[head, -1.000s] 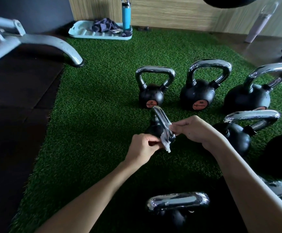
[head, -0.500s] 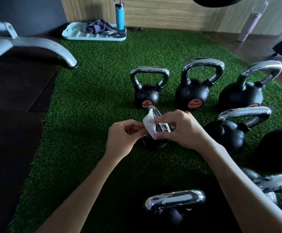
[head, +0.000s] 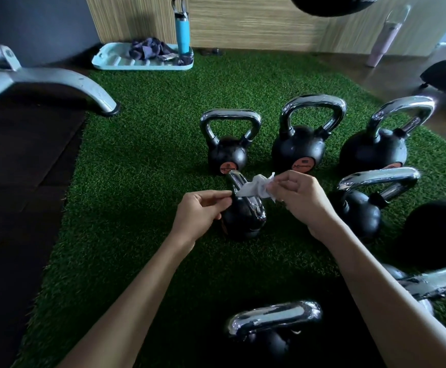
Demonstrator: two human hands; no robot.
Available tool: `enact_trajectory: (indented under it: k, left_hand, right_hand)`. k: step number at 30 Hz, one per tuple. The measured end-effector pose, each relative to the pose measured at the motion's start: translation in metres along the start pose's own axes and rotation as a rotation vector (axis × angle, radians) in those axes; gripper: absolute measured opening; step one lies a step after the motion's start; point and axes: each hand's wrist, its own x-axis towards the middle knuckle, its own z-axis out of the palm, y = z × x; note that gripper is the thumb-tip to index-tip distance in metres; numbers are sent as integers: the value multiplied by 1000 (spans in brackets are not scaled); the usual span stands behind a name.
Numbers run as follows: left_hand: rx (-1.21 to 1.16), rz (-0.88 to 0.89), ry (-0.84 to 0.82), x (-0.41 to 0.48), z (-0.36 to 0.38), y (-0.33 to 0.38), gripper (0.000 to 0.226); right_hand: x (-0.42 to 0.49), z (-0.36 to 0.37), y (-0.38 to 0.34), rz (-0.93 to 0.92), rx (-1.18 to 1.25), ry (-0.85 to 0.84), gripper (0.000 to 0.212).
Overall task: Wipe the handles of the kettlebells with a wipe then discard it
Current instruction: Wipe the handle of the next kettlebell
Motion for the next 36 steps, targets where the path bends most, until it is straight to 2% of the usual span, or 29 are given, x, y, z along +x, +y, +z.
enact_trajectory:
  k: [4, 7, 13, 16, 20, 25, 29, 32, 36]
  left_hand:
    - [-7, -110, 111, 14, 17, 7, 28]
    - [-10, -176, 116, 27, 30, 13, 28]
    - [87, -111, 156, 36, 47, 13, 33]
    - [175, -76, 156, 34, 49, 12, 39]
    - [219, -50, 161, 25, 39, 15, 28]
    - [133, -64, 113, 3, 11, 9, 16]
    - [60, -32, 30, -8, -11, -1, 30]
    - [123, -15, -11, -6, -20, -4, 38]
    - [139, 3, 7, -8, -28, -10, 48]
  right_hand:
    - [4, -7, 1, 117, 349, 146, 11]
    - [8, -14, 5, 124, 320, 196, 13]
    - [13, -17, 10, 120, 319, 171, 16]
    - [19, -14, 10, 133, 241, 164, 25]
    - [32, -8, 5, 114, 126, 93, 39]
    - [46, 12, 4, 99, 27, 7, 34]
    - [54, 48, 13, 29, -10, -98, 33]
    - [62, 69, 17, -50, -200, -163, 31]
    - [67, 75, 14, -195, -409, -169, 28]
